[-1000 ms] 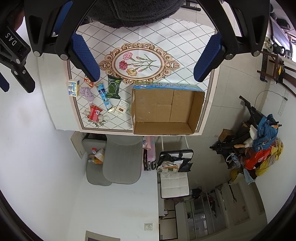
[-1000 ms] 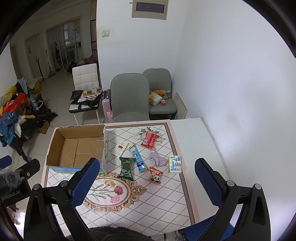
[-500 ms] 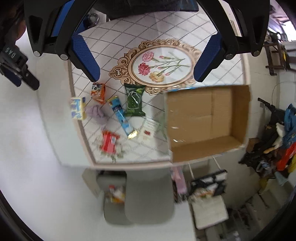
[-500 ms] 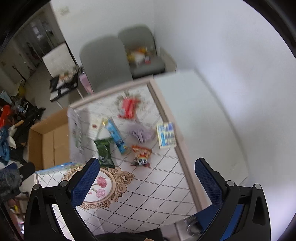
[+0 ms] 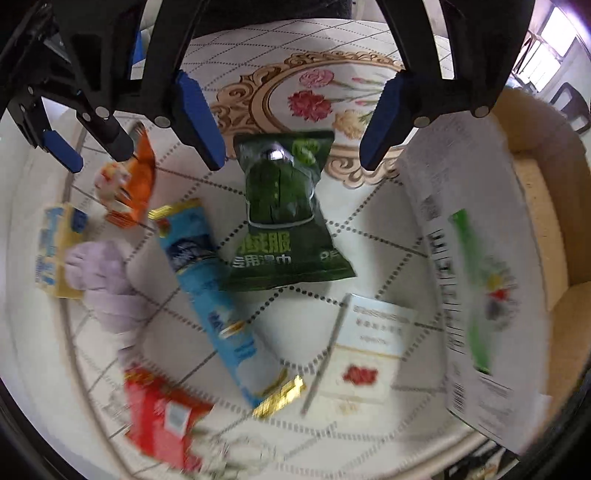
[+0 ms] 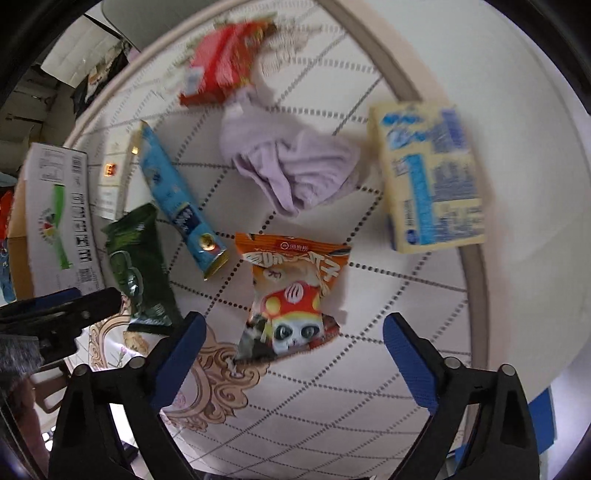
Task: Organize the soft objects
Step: 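Grasp the green snack bag with left tool while right tool grasps orange panda bag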
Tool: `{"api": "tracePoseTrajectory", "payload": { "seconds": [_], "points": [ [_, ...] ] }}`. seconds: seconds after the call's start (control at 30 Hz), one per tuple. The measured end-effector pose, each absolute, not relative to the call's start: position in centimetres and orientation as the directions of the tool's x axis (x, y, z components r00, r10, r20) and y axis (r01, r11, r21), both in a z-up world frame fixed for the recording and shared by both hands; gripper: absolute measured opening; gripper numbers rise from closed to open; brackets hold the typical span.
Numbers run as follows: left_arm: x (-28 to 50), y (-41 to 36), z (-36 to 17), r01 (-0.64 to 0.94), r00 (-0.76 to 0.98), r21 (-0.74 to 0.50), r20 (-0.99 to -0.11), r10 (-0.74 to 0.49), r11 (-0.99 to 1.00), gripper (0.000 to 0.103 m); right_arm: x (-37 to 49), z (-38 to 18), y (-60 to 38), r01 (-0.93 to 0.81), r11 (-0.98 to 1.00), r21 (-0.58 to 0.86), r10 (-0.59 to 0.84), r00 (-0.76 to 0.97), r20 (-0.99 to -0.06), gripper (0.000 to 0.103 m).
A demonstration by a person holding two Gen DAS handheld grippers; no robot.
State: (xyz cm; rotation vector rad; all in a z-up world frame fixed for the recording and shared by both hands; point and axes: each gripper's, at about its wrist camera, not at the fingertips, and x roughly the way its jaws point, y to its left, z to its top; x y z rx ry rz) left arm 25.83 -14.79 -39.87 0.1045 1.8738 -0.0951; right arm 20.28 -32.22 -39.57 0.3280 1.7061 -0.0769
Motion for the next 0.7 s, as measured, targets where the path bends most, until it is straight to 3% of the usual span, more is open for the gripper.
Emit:
{"api": "tracePoseTrajectory", "payload": {
  "seconds": [0.17,0.23,0.37,0.7],
  "points": [
    [25.6,-15.1,-43.1,0.116,-0.358,-0.013,-0.933,0.03,0.993,0.072,20.7,-42.0,-32.3,0.276,0.946,0.172,0.221,-0.158,-0.962,0.082],
    [25.3,-15.3,-44.0,0.124,-0.368,-0.019,-0.929,0.028,0.992,0.056,20.7,-42.8,-32.3,0.286,0.943,0.169,0.225,-0.173,-0.959,0.078],
    [24.5,-15.2,-44.9,0.106,-0.346,-0.024,-0.938,0.015,0.994,0.043,20.5,-44.2,-32.2,0.303,0.938,0.169,0.236,-0.2,-0.951,0.047],
    [19.3,-14.1,-38.5,0.067,-0.241,-0.091,-0.968,-0.073,0.994,0.039,17.8,-42.3,-31.6,0.267,0.94,0.21,0.258,-0.158,-0.953,0.041]
  ]
}}
